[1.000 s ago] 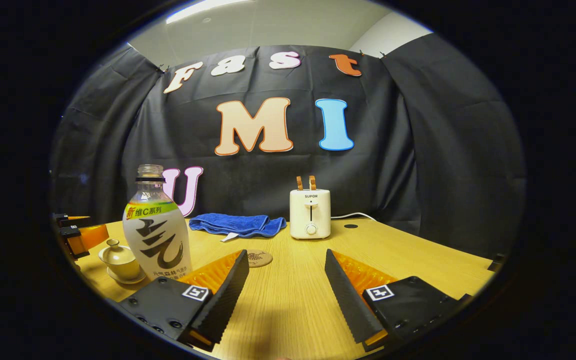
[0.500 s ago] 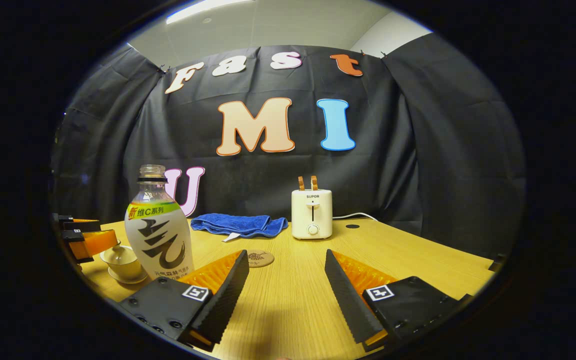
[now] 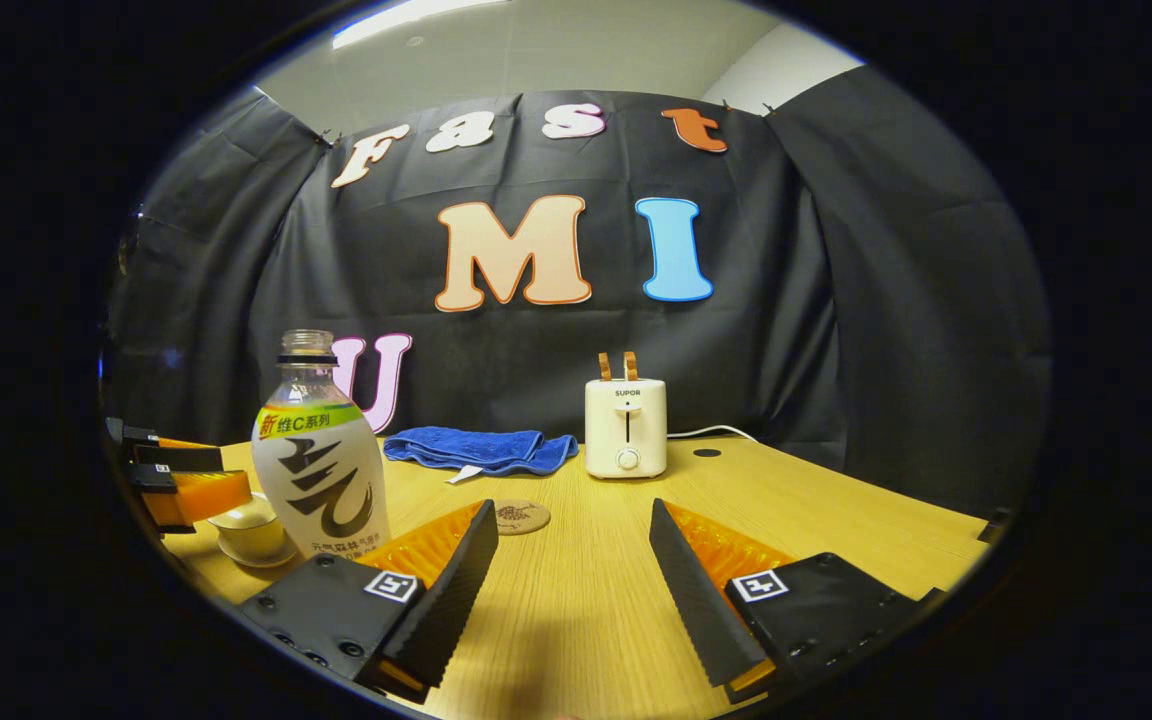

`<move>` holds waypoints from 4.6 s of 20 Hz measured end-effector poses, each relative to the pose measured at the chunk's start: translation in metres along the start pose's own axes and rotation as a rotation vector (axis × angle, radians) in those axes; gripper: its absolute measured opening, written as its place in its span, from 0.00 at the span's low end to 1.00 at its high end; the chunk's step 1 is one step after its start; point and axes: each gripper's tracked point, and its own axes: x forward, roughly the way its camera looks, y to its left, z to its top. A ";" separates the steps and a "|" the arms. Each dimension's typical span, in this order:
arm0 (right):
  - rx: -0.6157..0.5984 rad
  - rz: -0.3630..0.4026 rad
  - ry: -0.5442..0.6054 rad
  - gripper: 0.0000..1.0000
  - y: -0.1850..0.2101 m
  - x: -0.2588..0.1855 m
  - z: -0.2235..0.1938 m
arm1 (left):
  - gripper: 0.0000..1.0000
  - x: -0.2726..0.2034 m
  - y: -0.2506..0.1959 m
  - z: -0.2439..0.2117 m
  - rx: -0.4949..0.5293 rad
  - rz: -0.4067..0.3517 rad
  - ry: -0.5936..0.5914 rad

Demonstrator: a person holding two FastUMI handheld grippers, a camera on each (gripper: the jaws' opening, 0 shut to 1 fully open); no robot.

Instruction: Open the teacup lid with one hand, grasp the water bottle and pour water into the teacup with the other hand; after pouring, place the water bottle on the coaster and then close the teacup lid.

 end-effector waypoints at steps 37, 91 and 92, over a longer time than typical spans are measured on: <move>0.015 0.347 0.066 0.97 0.114 -0.052 -0.009 | 0.24 -0.035 0.038 0.027 -0.013 0.086 -0.087; -1.633 0.305 -0.179 0.69 0.170 0.021 -0.039 | 0.24 -0.070 0.143 -0.012 -0.106 0.233 -0.067; -1.659 0.302 -0.193 0.69 0.172 0.022 -0.036 | 0.24 -0.070 0.143 -0.012 -0.109 0.232 -0.067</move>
